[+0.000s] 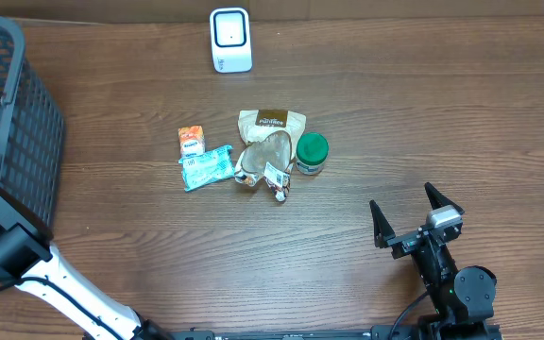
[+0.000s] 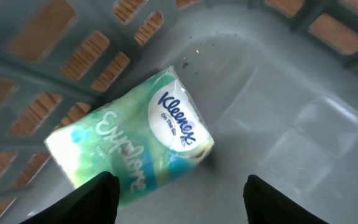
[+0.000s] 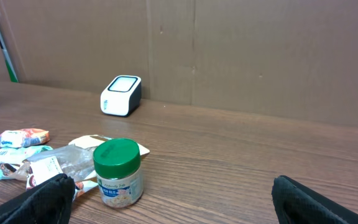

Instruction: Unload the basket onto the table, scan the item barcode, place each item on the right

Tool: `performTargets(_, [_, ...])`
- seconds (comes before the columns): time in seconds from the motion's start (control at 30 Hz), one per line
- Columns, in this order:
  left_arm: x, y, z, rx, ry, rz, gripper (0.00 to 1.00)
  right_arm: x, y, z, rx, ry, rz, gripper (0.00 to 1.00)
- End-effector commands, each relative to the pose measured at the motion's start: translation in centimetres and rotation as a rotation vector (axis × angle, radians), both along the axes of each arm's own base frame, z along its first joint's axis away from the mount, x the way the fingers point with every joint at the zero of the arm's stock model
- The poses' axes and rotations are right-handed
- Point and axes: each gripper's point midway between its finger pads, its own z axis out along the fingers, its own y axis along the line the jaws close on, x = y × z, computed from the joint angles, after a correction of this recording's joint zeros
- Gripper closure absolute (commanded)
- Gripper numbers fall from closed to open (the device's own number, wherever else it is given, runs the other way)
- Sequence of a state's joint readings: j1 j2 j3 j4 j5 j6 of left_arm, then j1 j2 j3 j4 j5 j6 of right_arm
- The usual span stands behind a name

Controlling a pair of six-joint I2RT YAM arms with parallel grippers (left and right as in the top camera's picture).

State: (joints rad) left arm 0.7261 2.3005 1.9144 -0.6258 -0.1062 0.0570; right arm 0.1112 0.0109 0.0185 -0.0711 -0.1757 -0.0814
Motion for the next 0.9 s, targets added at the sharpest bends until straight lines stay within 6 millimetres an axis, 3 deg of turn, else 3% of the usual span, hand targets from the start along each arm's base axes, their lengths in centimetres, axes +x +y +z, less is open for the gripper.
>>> performTargets(0.0, [0.3, 0.1, -1.4, 0.016, 0.022, -0.021, 0.35, 0.1, -0.2, -0.2, 0.002, 0.000, -0.008, 0.00])
performTargets(0.23, [0.1, 0.4, -1.8, 0.029, 0.033, -0.009, 0.41, 0.1, -0.2, -0.2, 0.002, 0.000, -0.009, 0.00])
performTargets(0.43, [-1.1, -0.1, -3.7, 0.013, 0.080, 0.002, 0.43, 0.1, -0.2, -0.2, 0.002, 0.000, -0.008, 0.00])
performTargets(0.67, [-2.0, -0.8, -5.1, -0.013, 0.111, 0.001, 0.53, 0.1, -0.2, -0.2, 0.002, 0.000, -0.008, 0.00])
performTargets(0.73, [-2.0, -0.8, -5.1, -0.013, 0.111, 0.001, 0.61, 0.1, -0.2, -0.2, 0.002, 0.000, -0.009, 0.00])
performTargets(0.83, [-2.0, -0.8, -5.1, -0.013, 0.110, 0.001, 0.96, 0.1, -0.2, -0.2, 0.002, 0.000, -0.008, 0.00])
performTargets(0.87, [-2.0, -0.8, -5.1, -0.014, 0.111, 0.001, 0.96, 0.1, -0.2, -0.2, 0.002, 0.000, -0.009, 0.00])
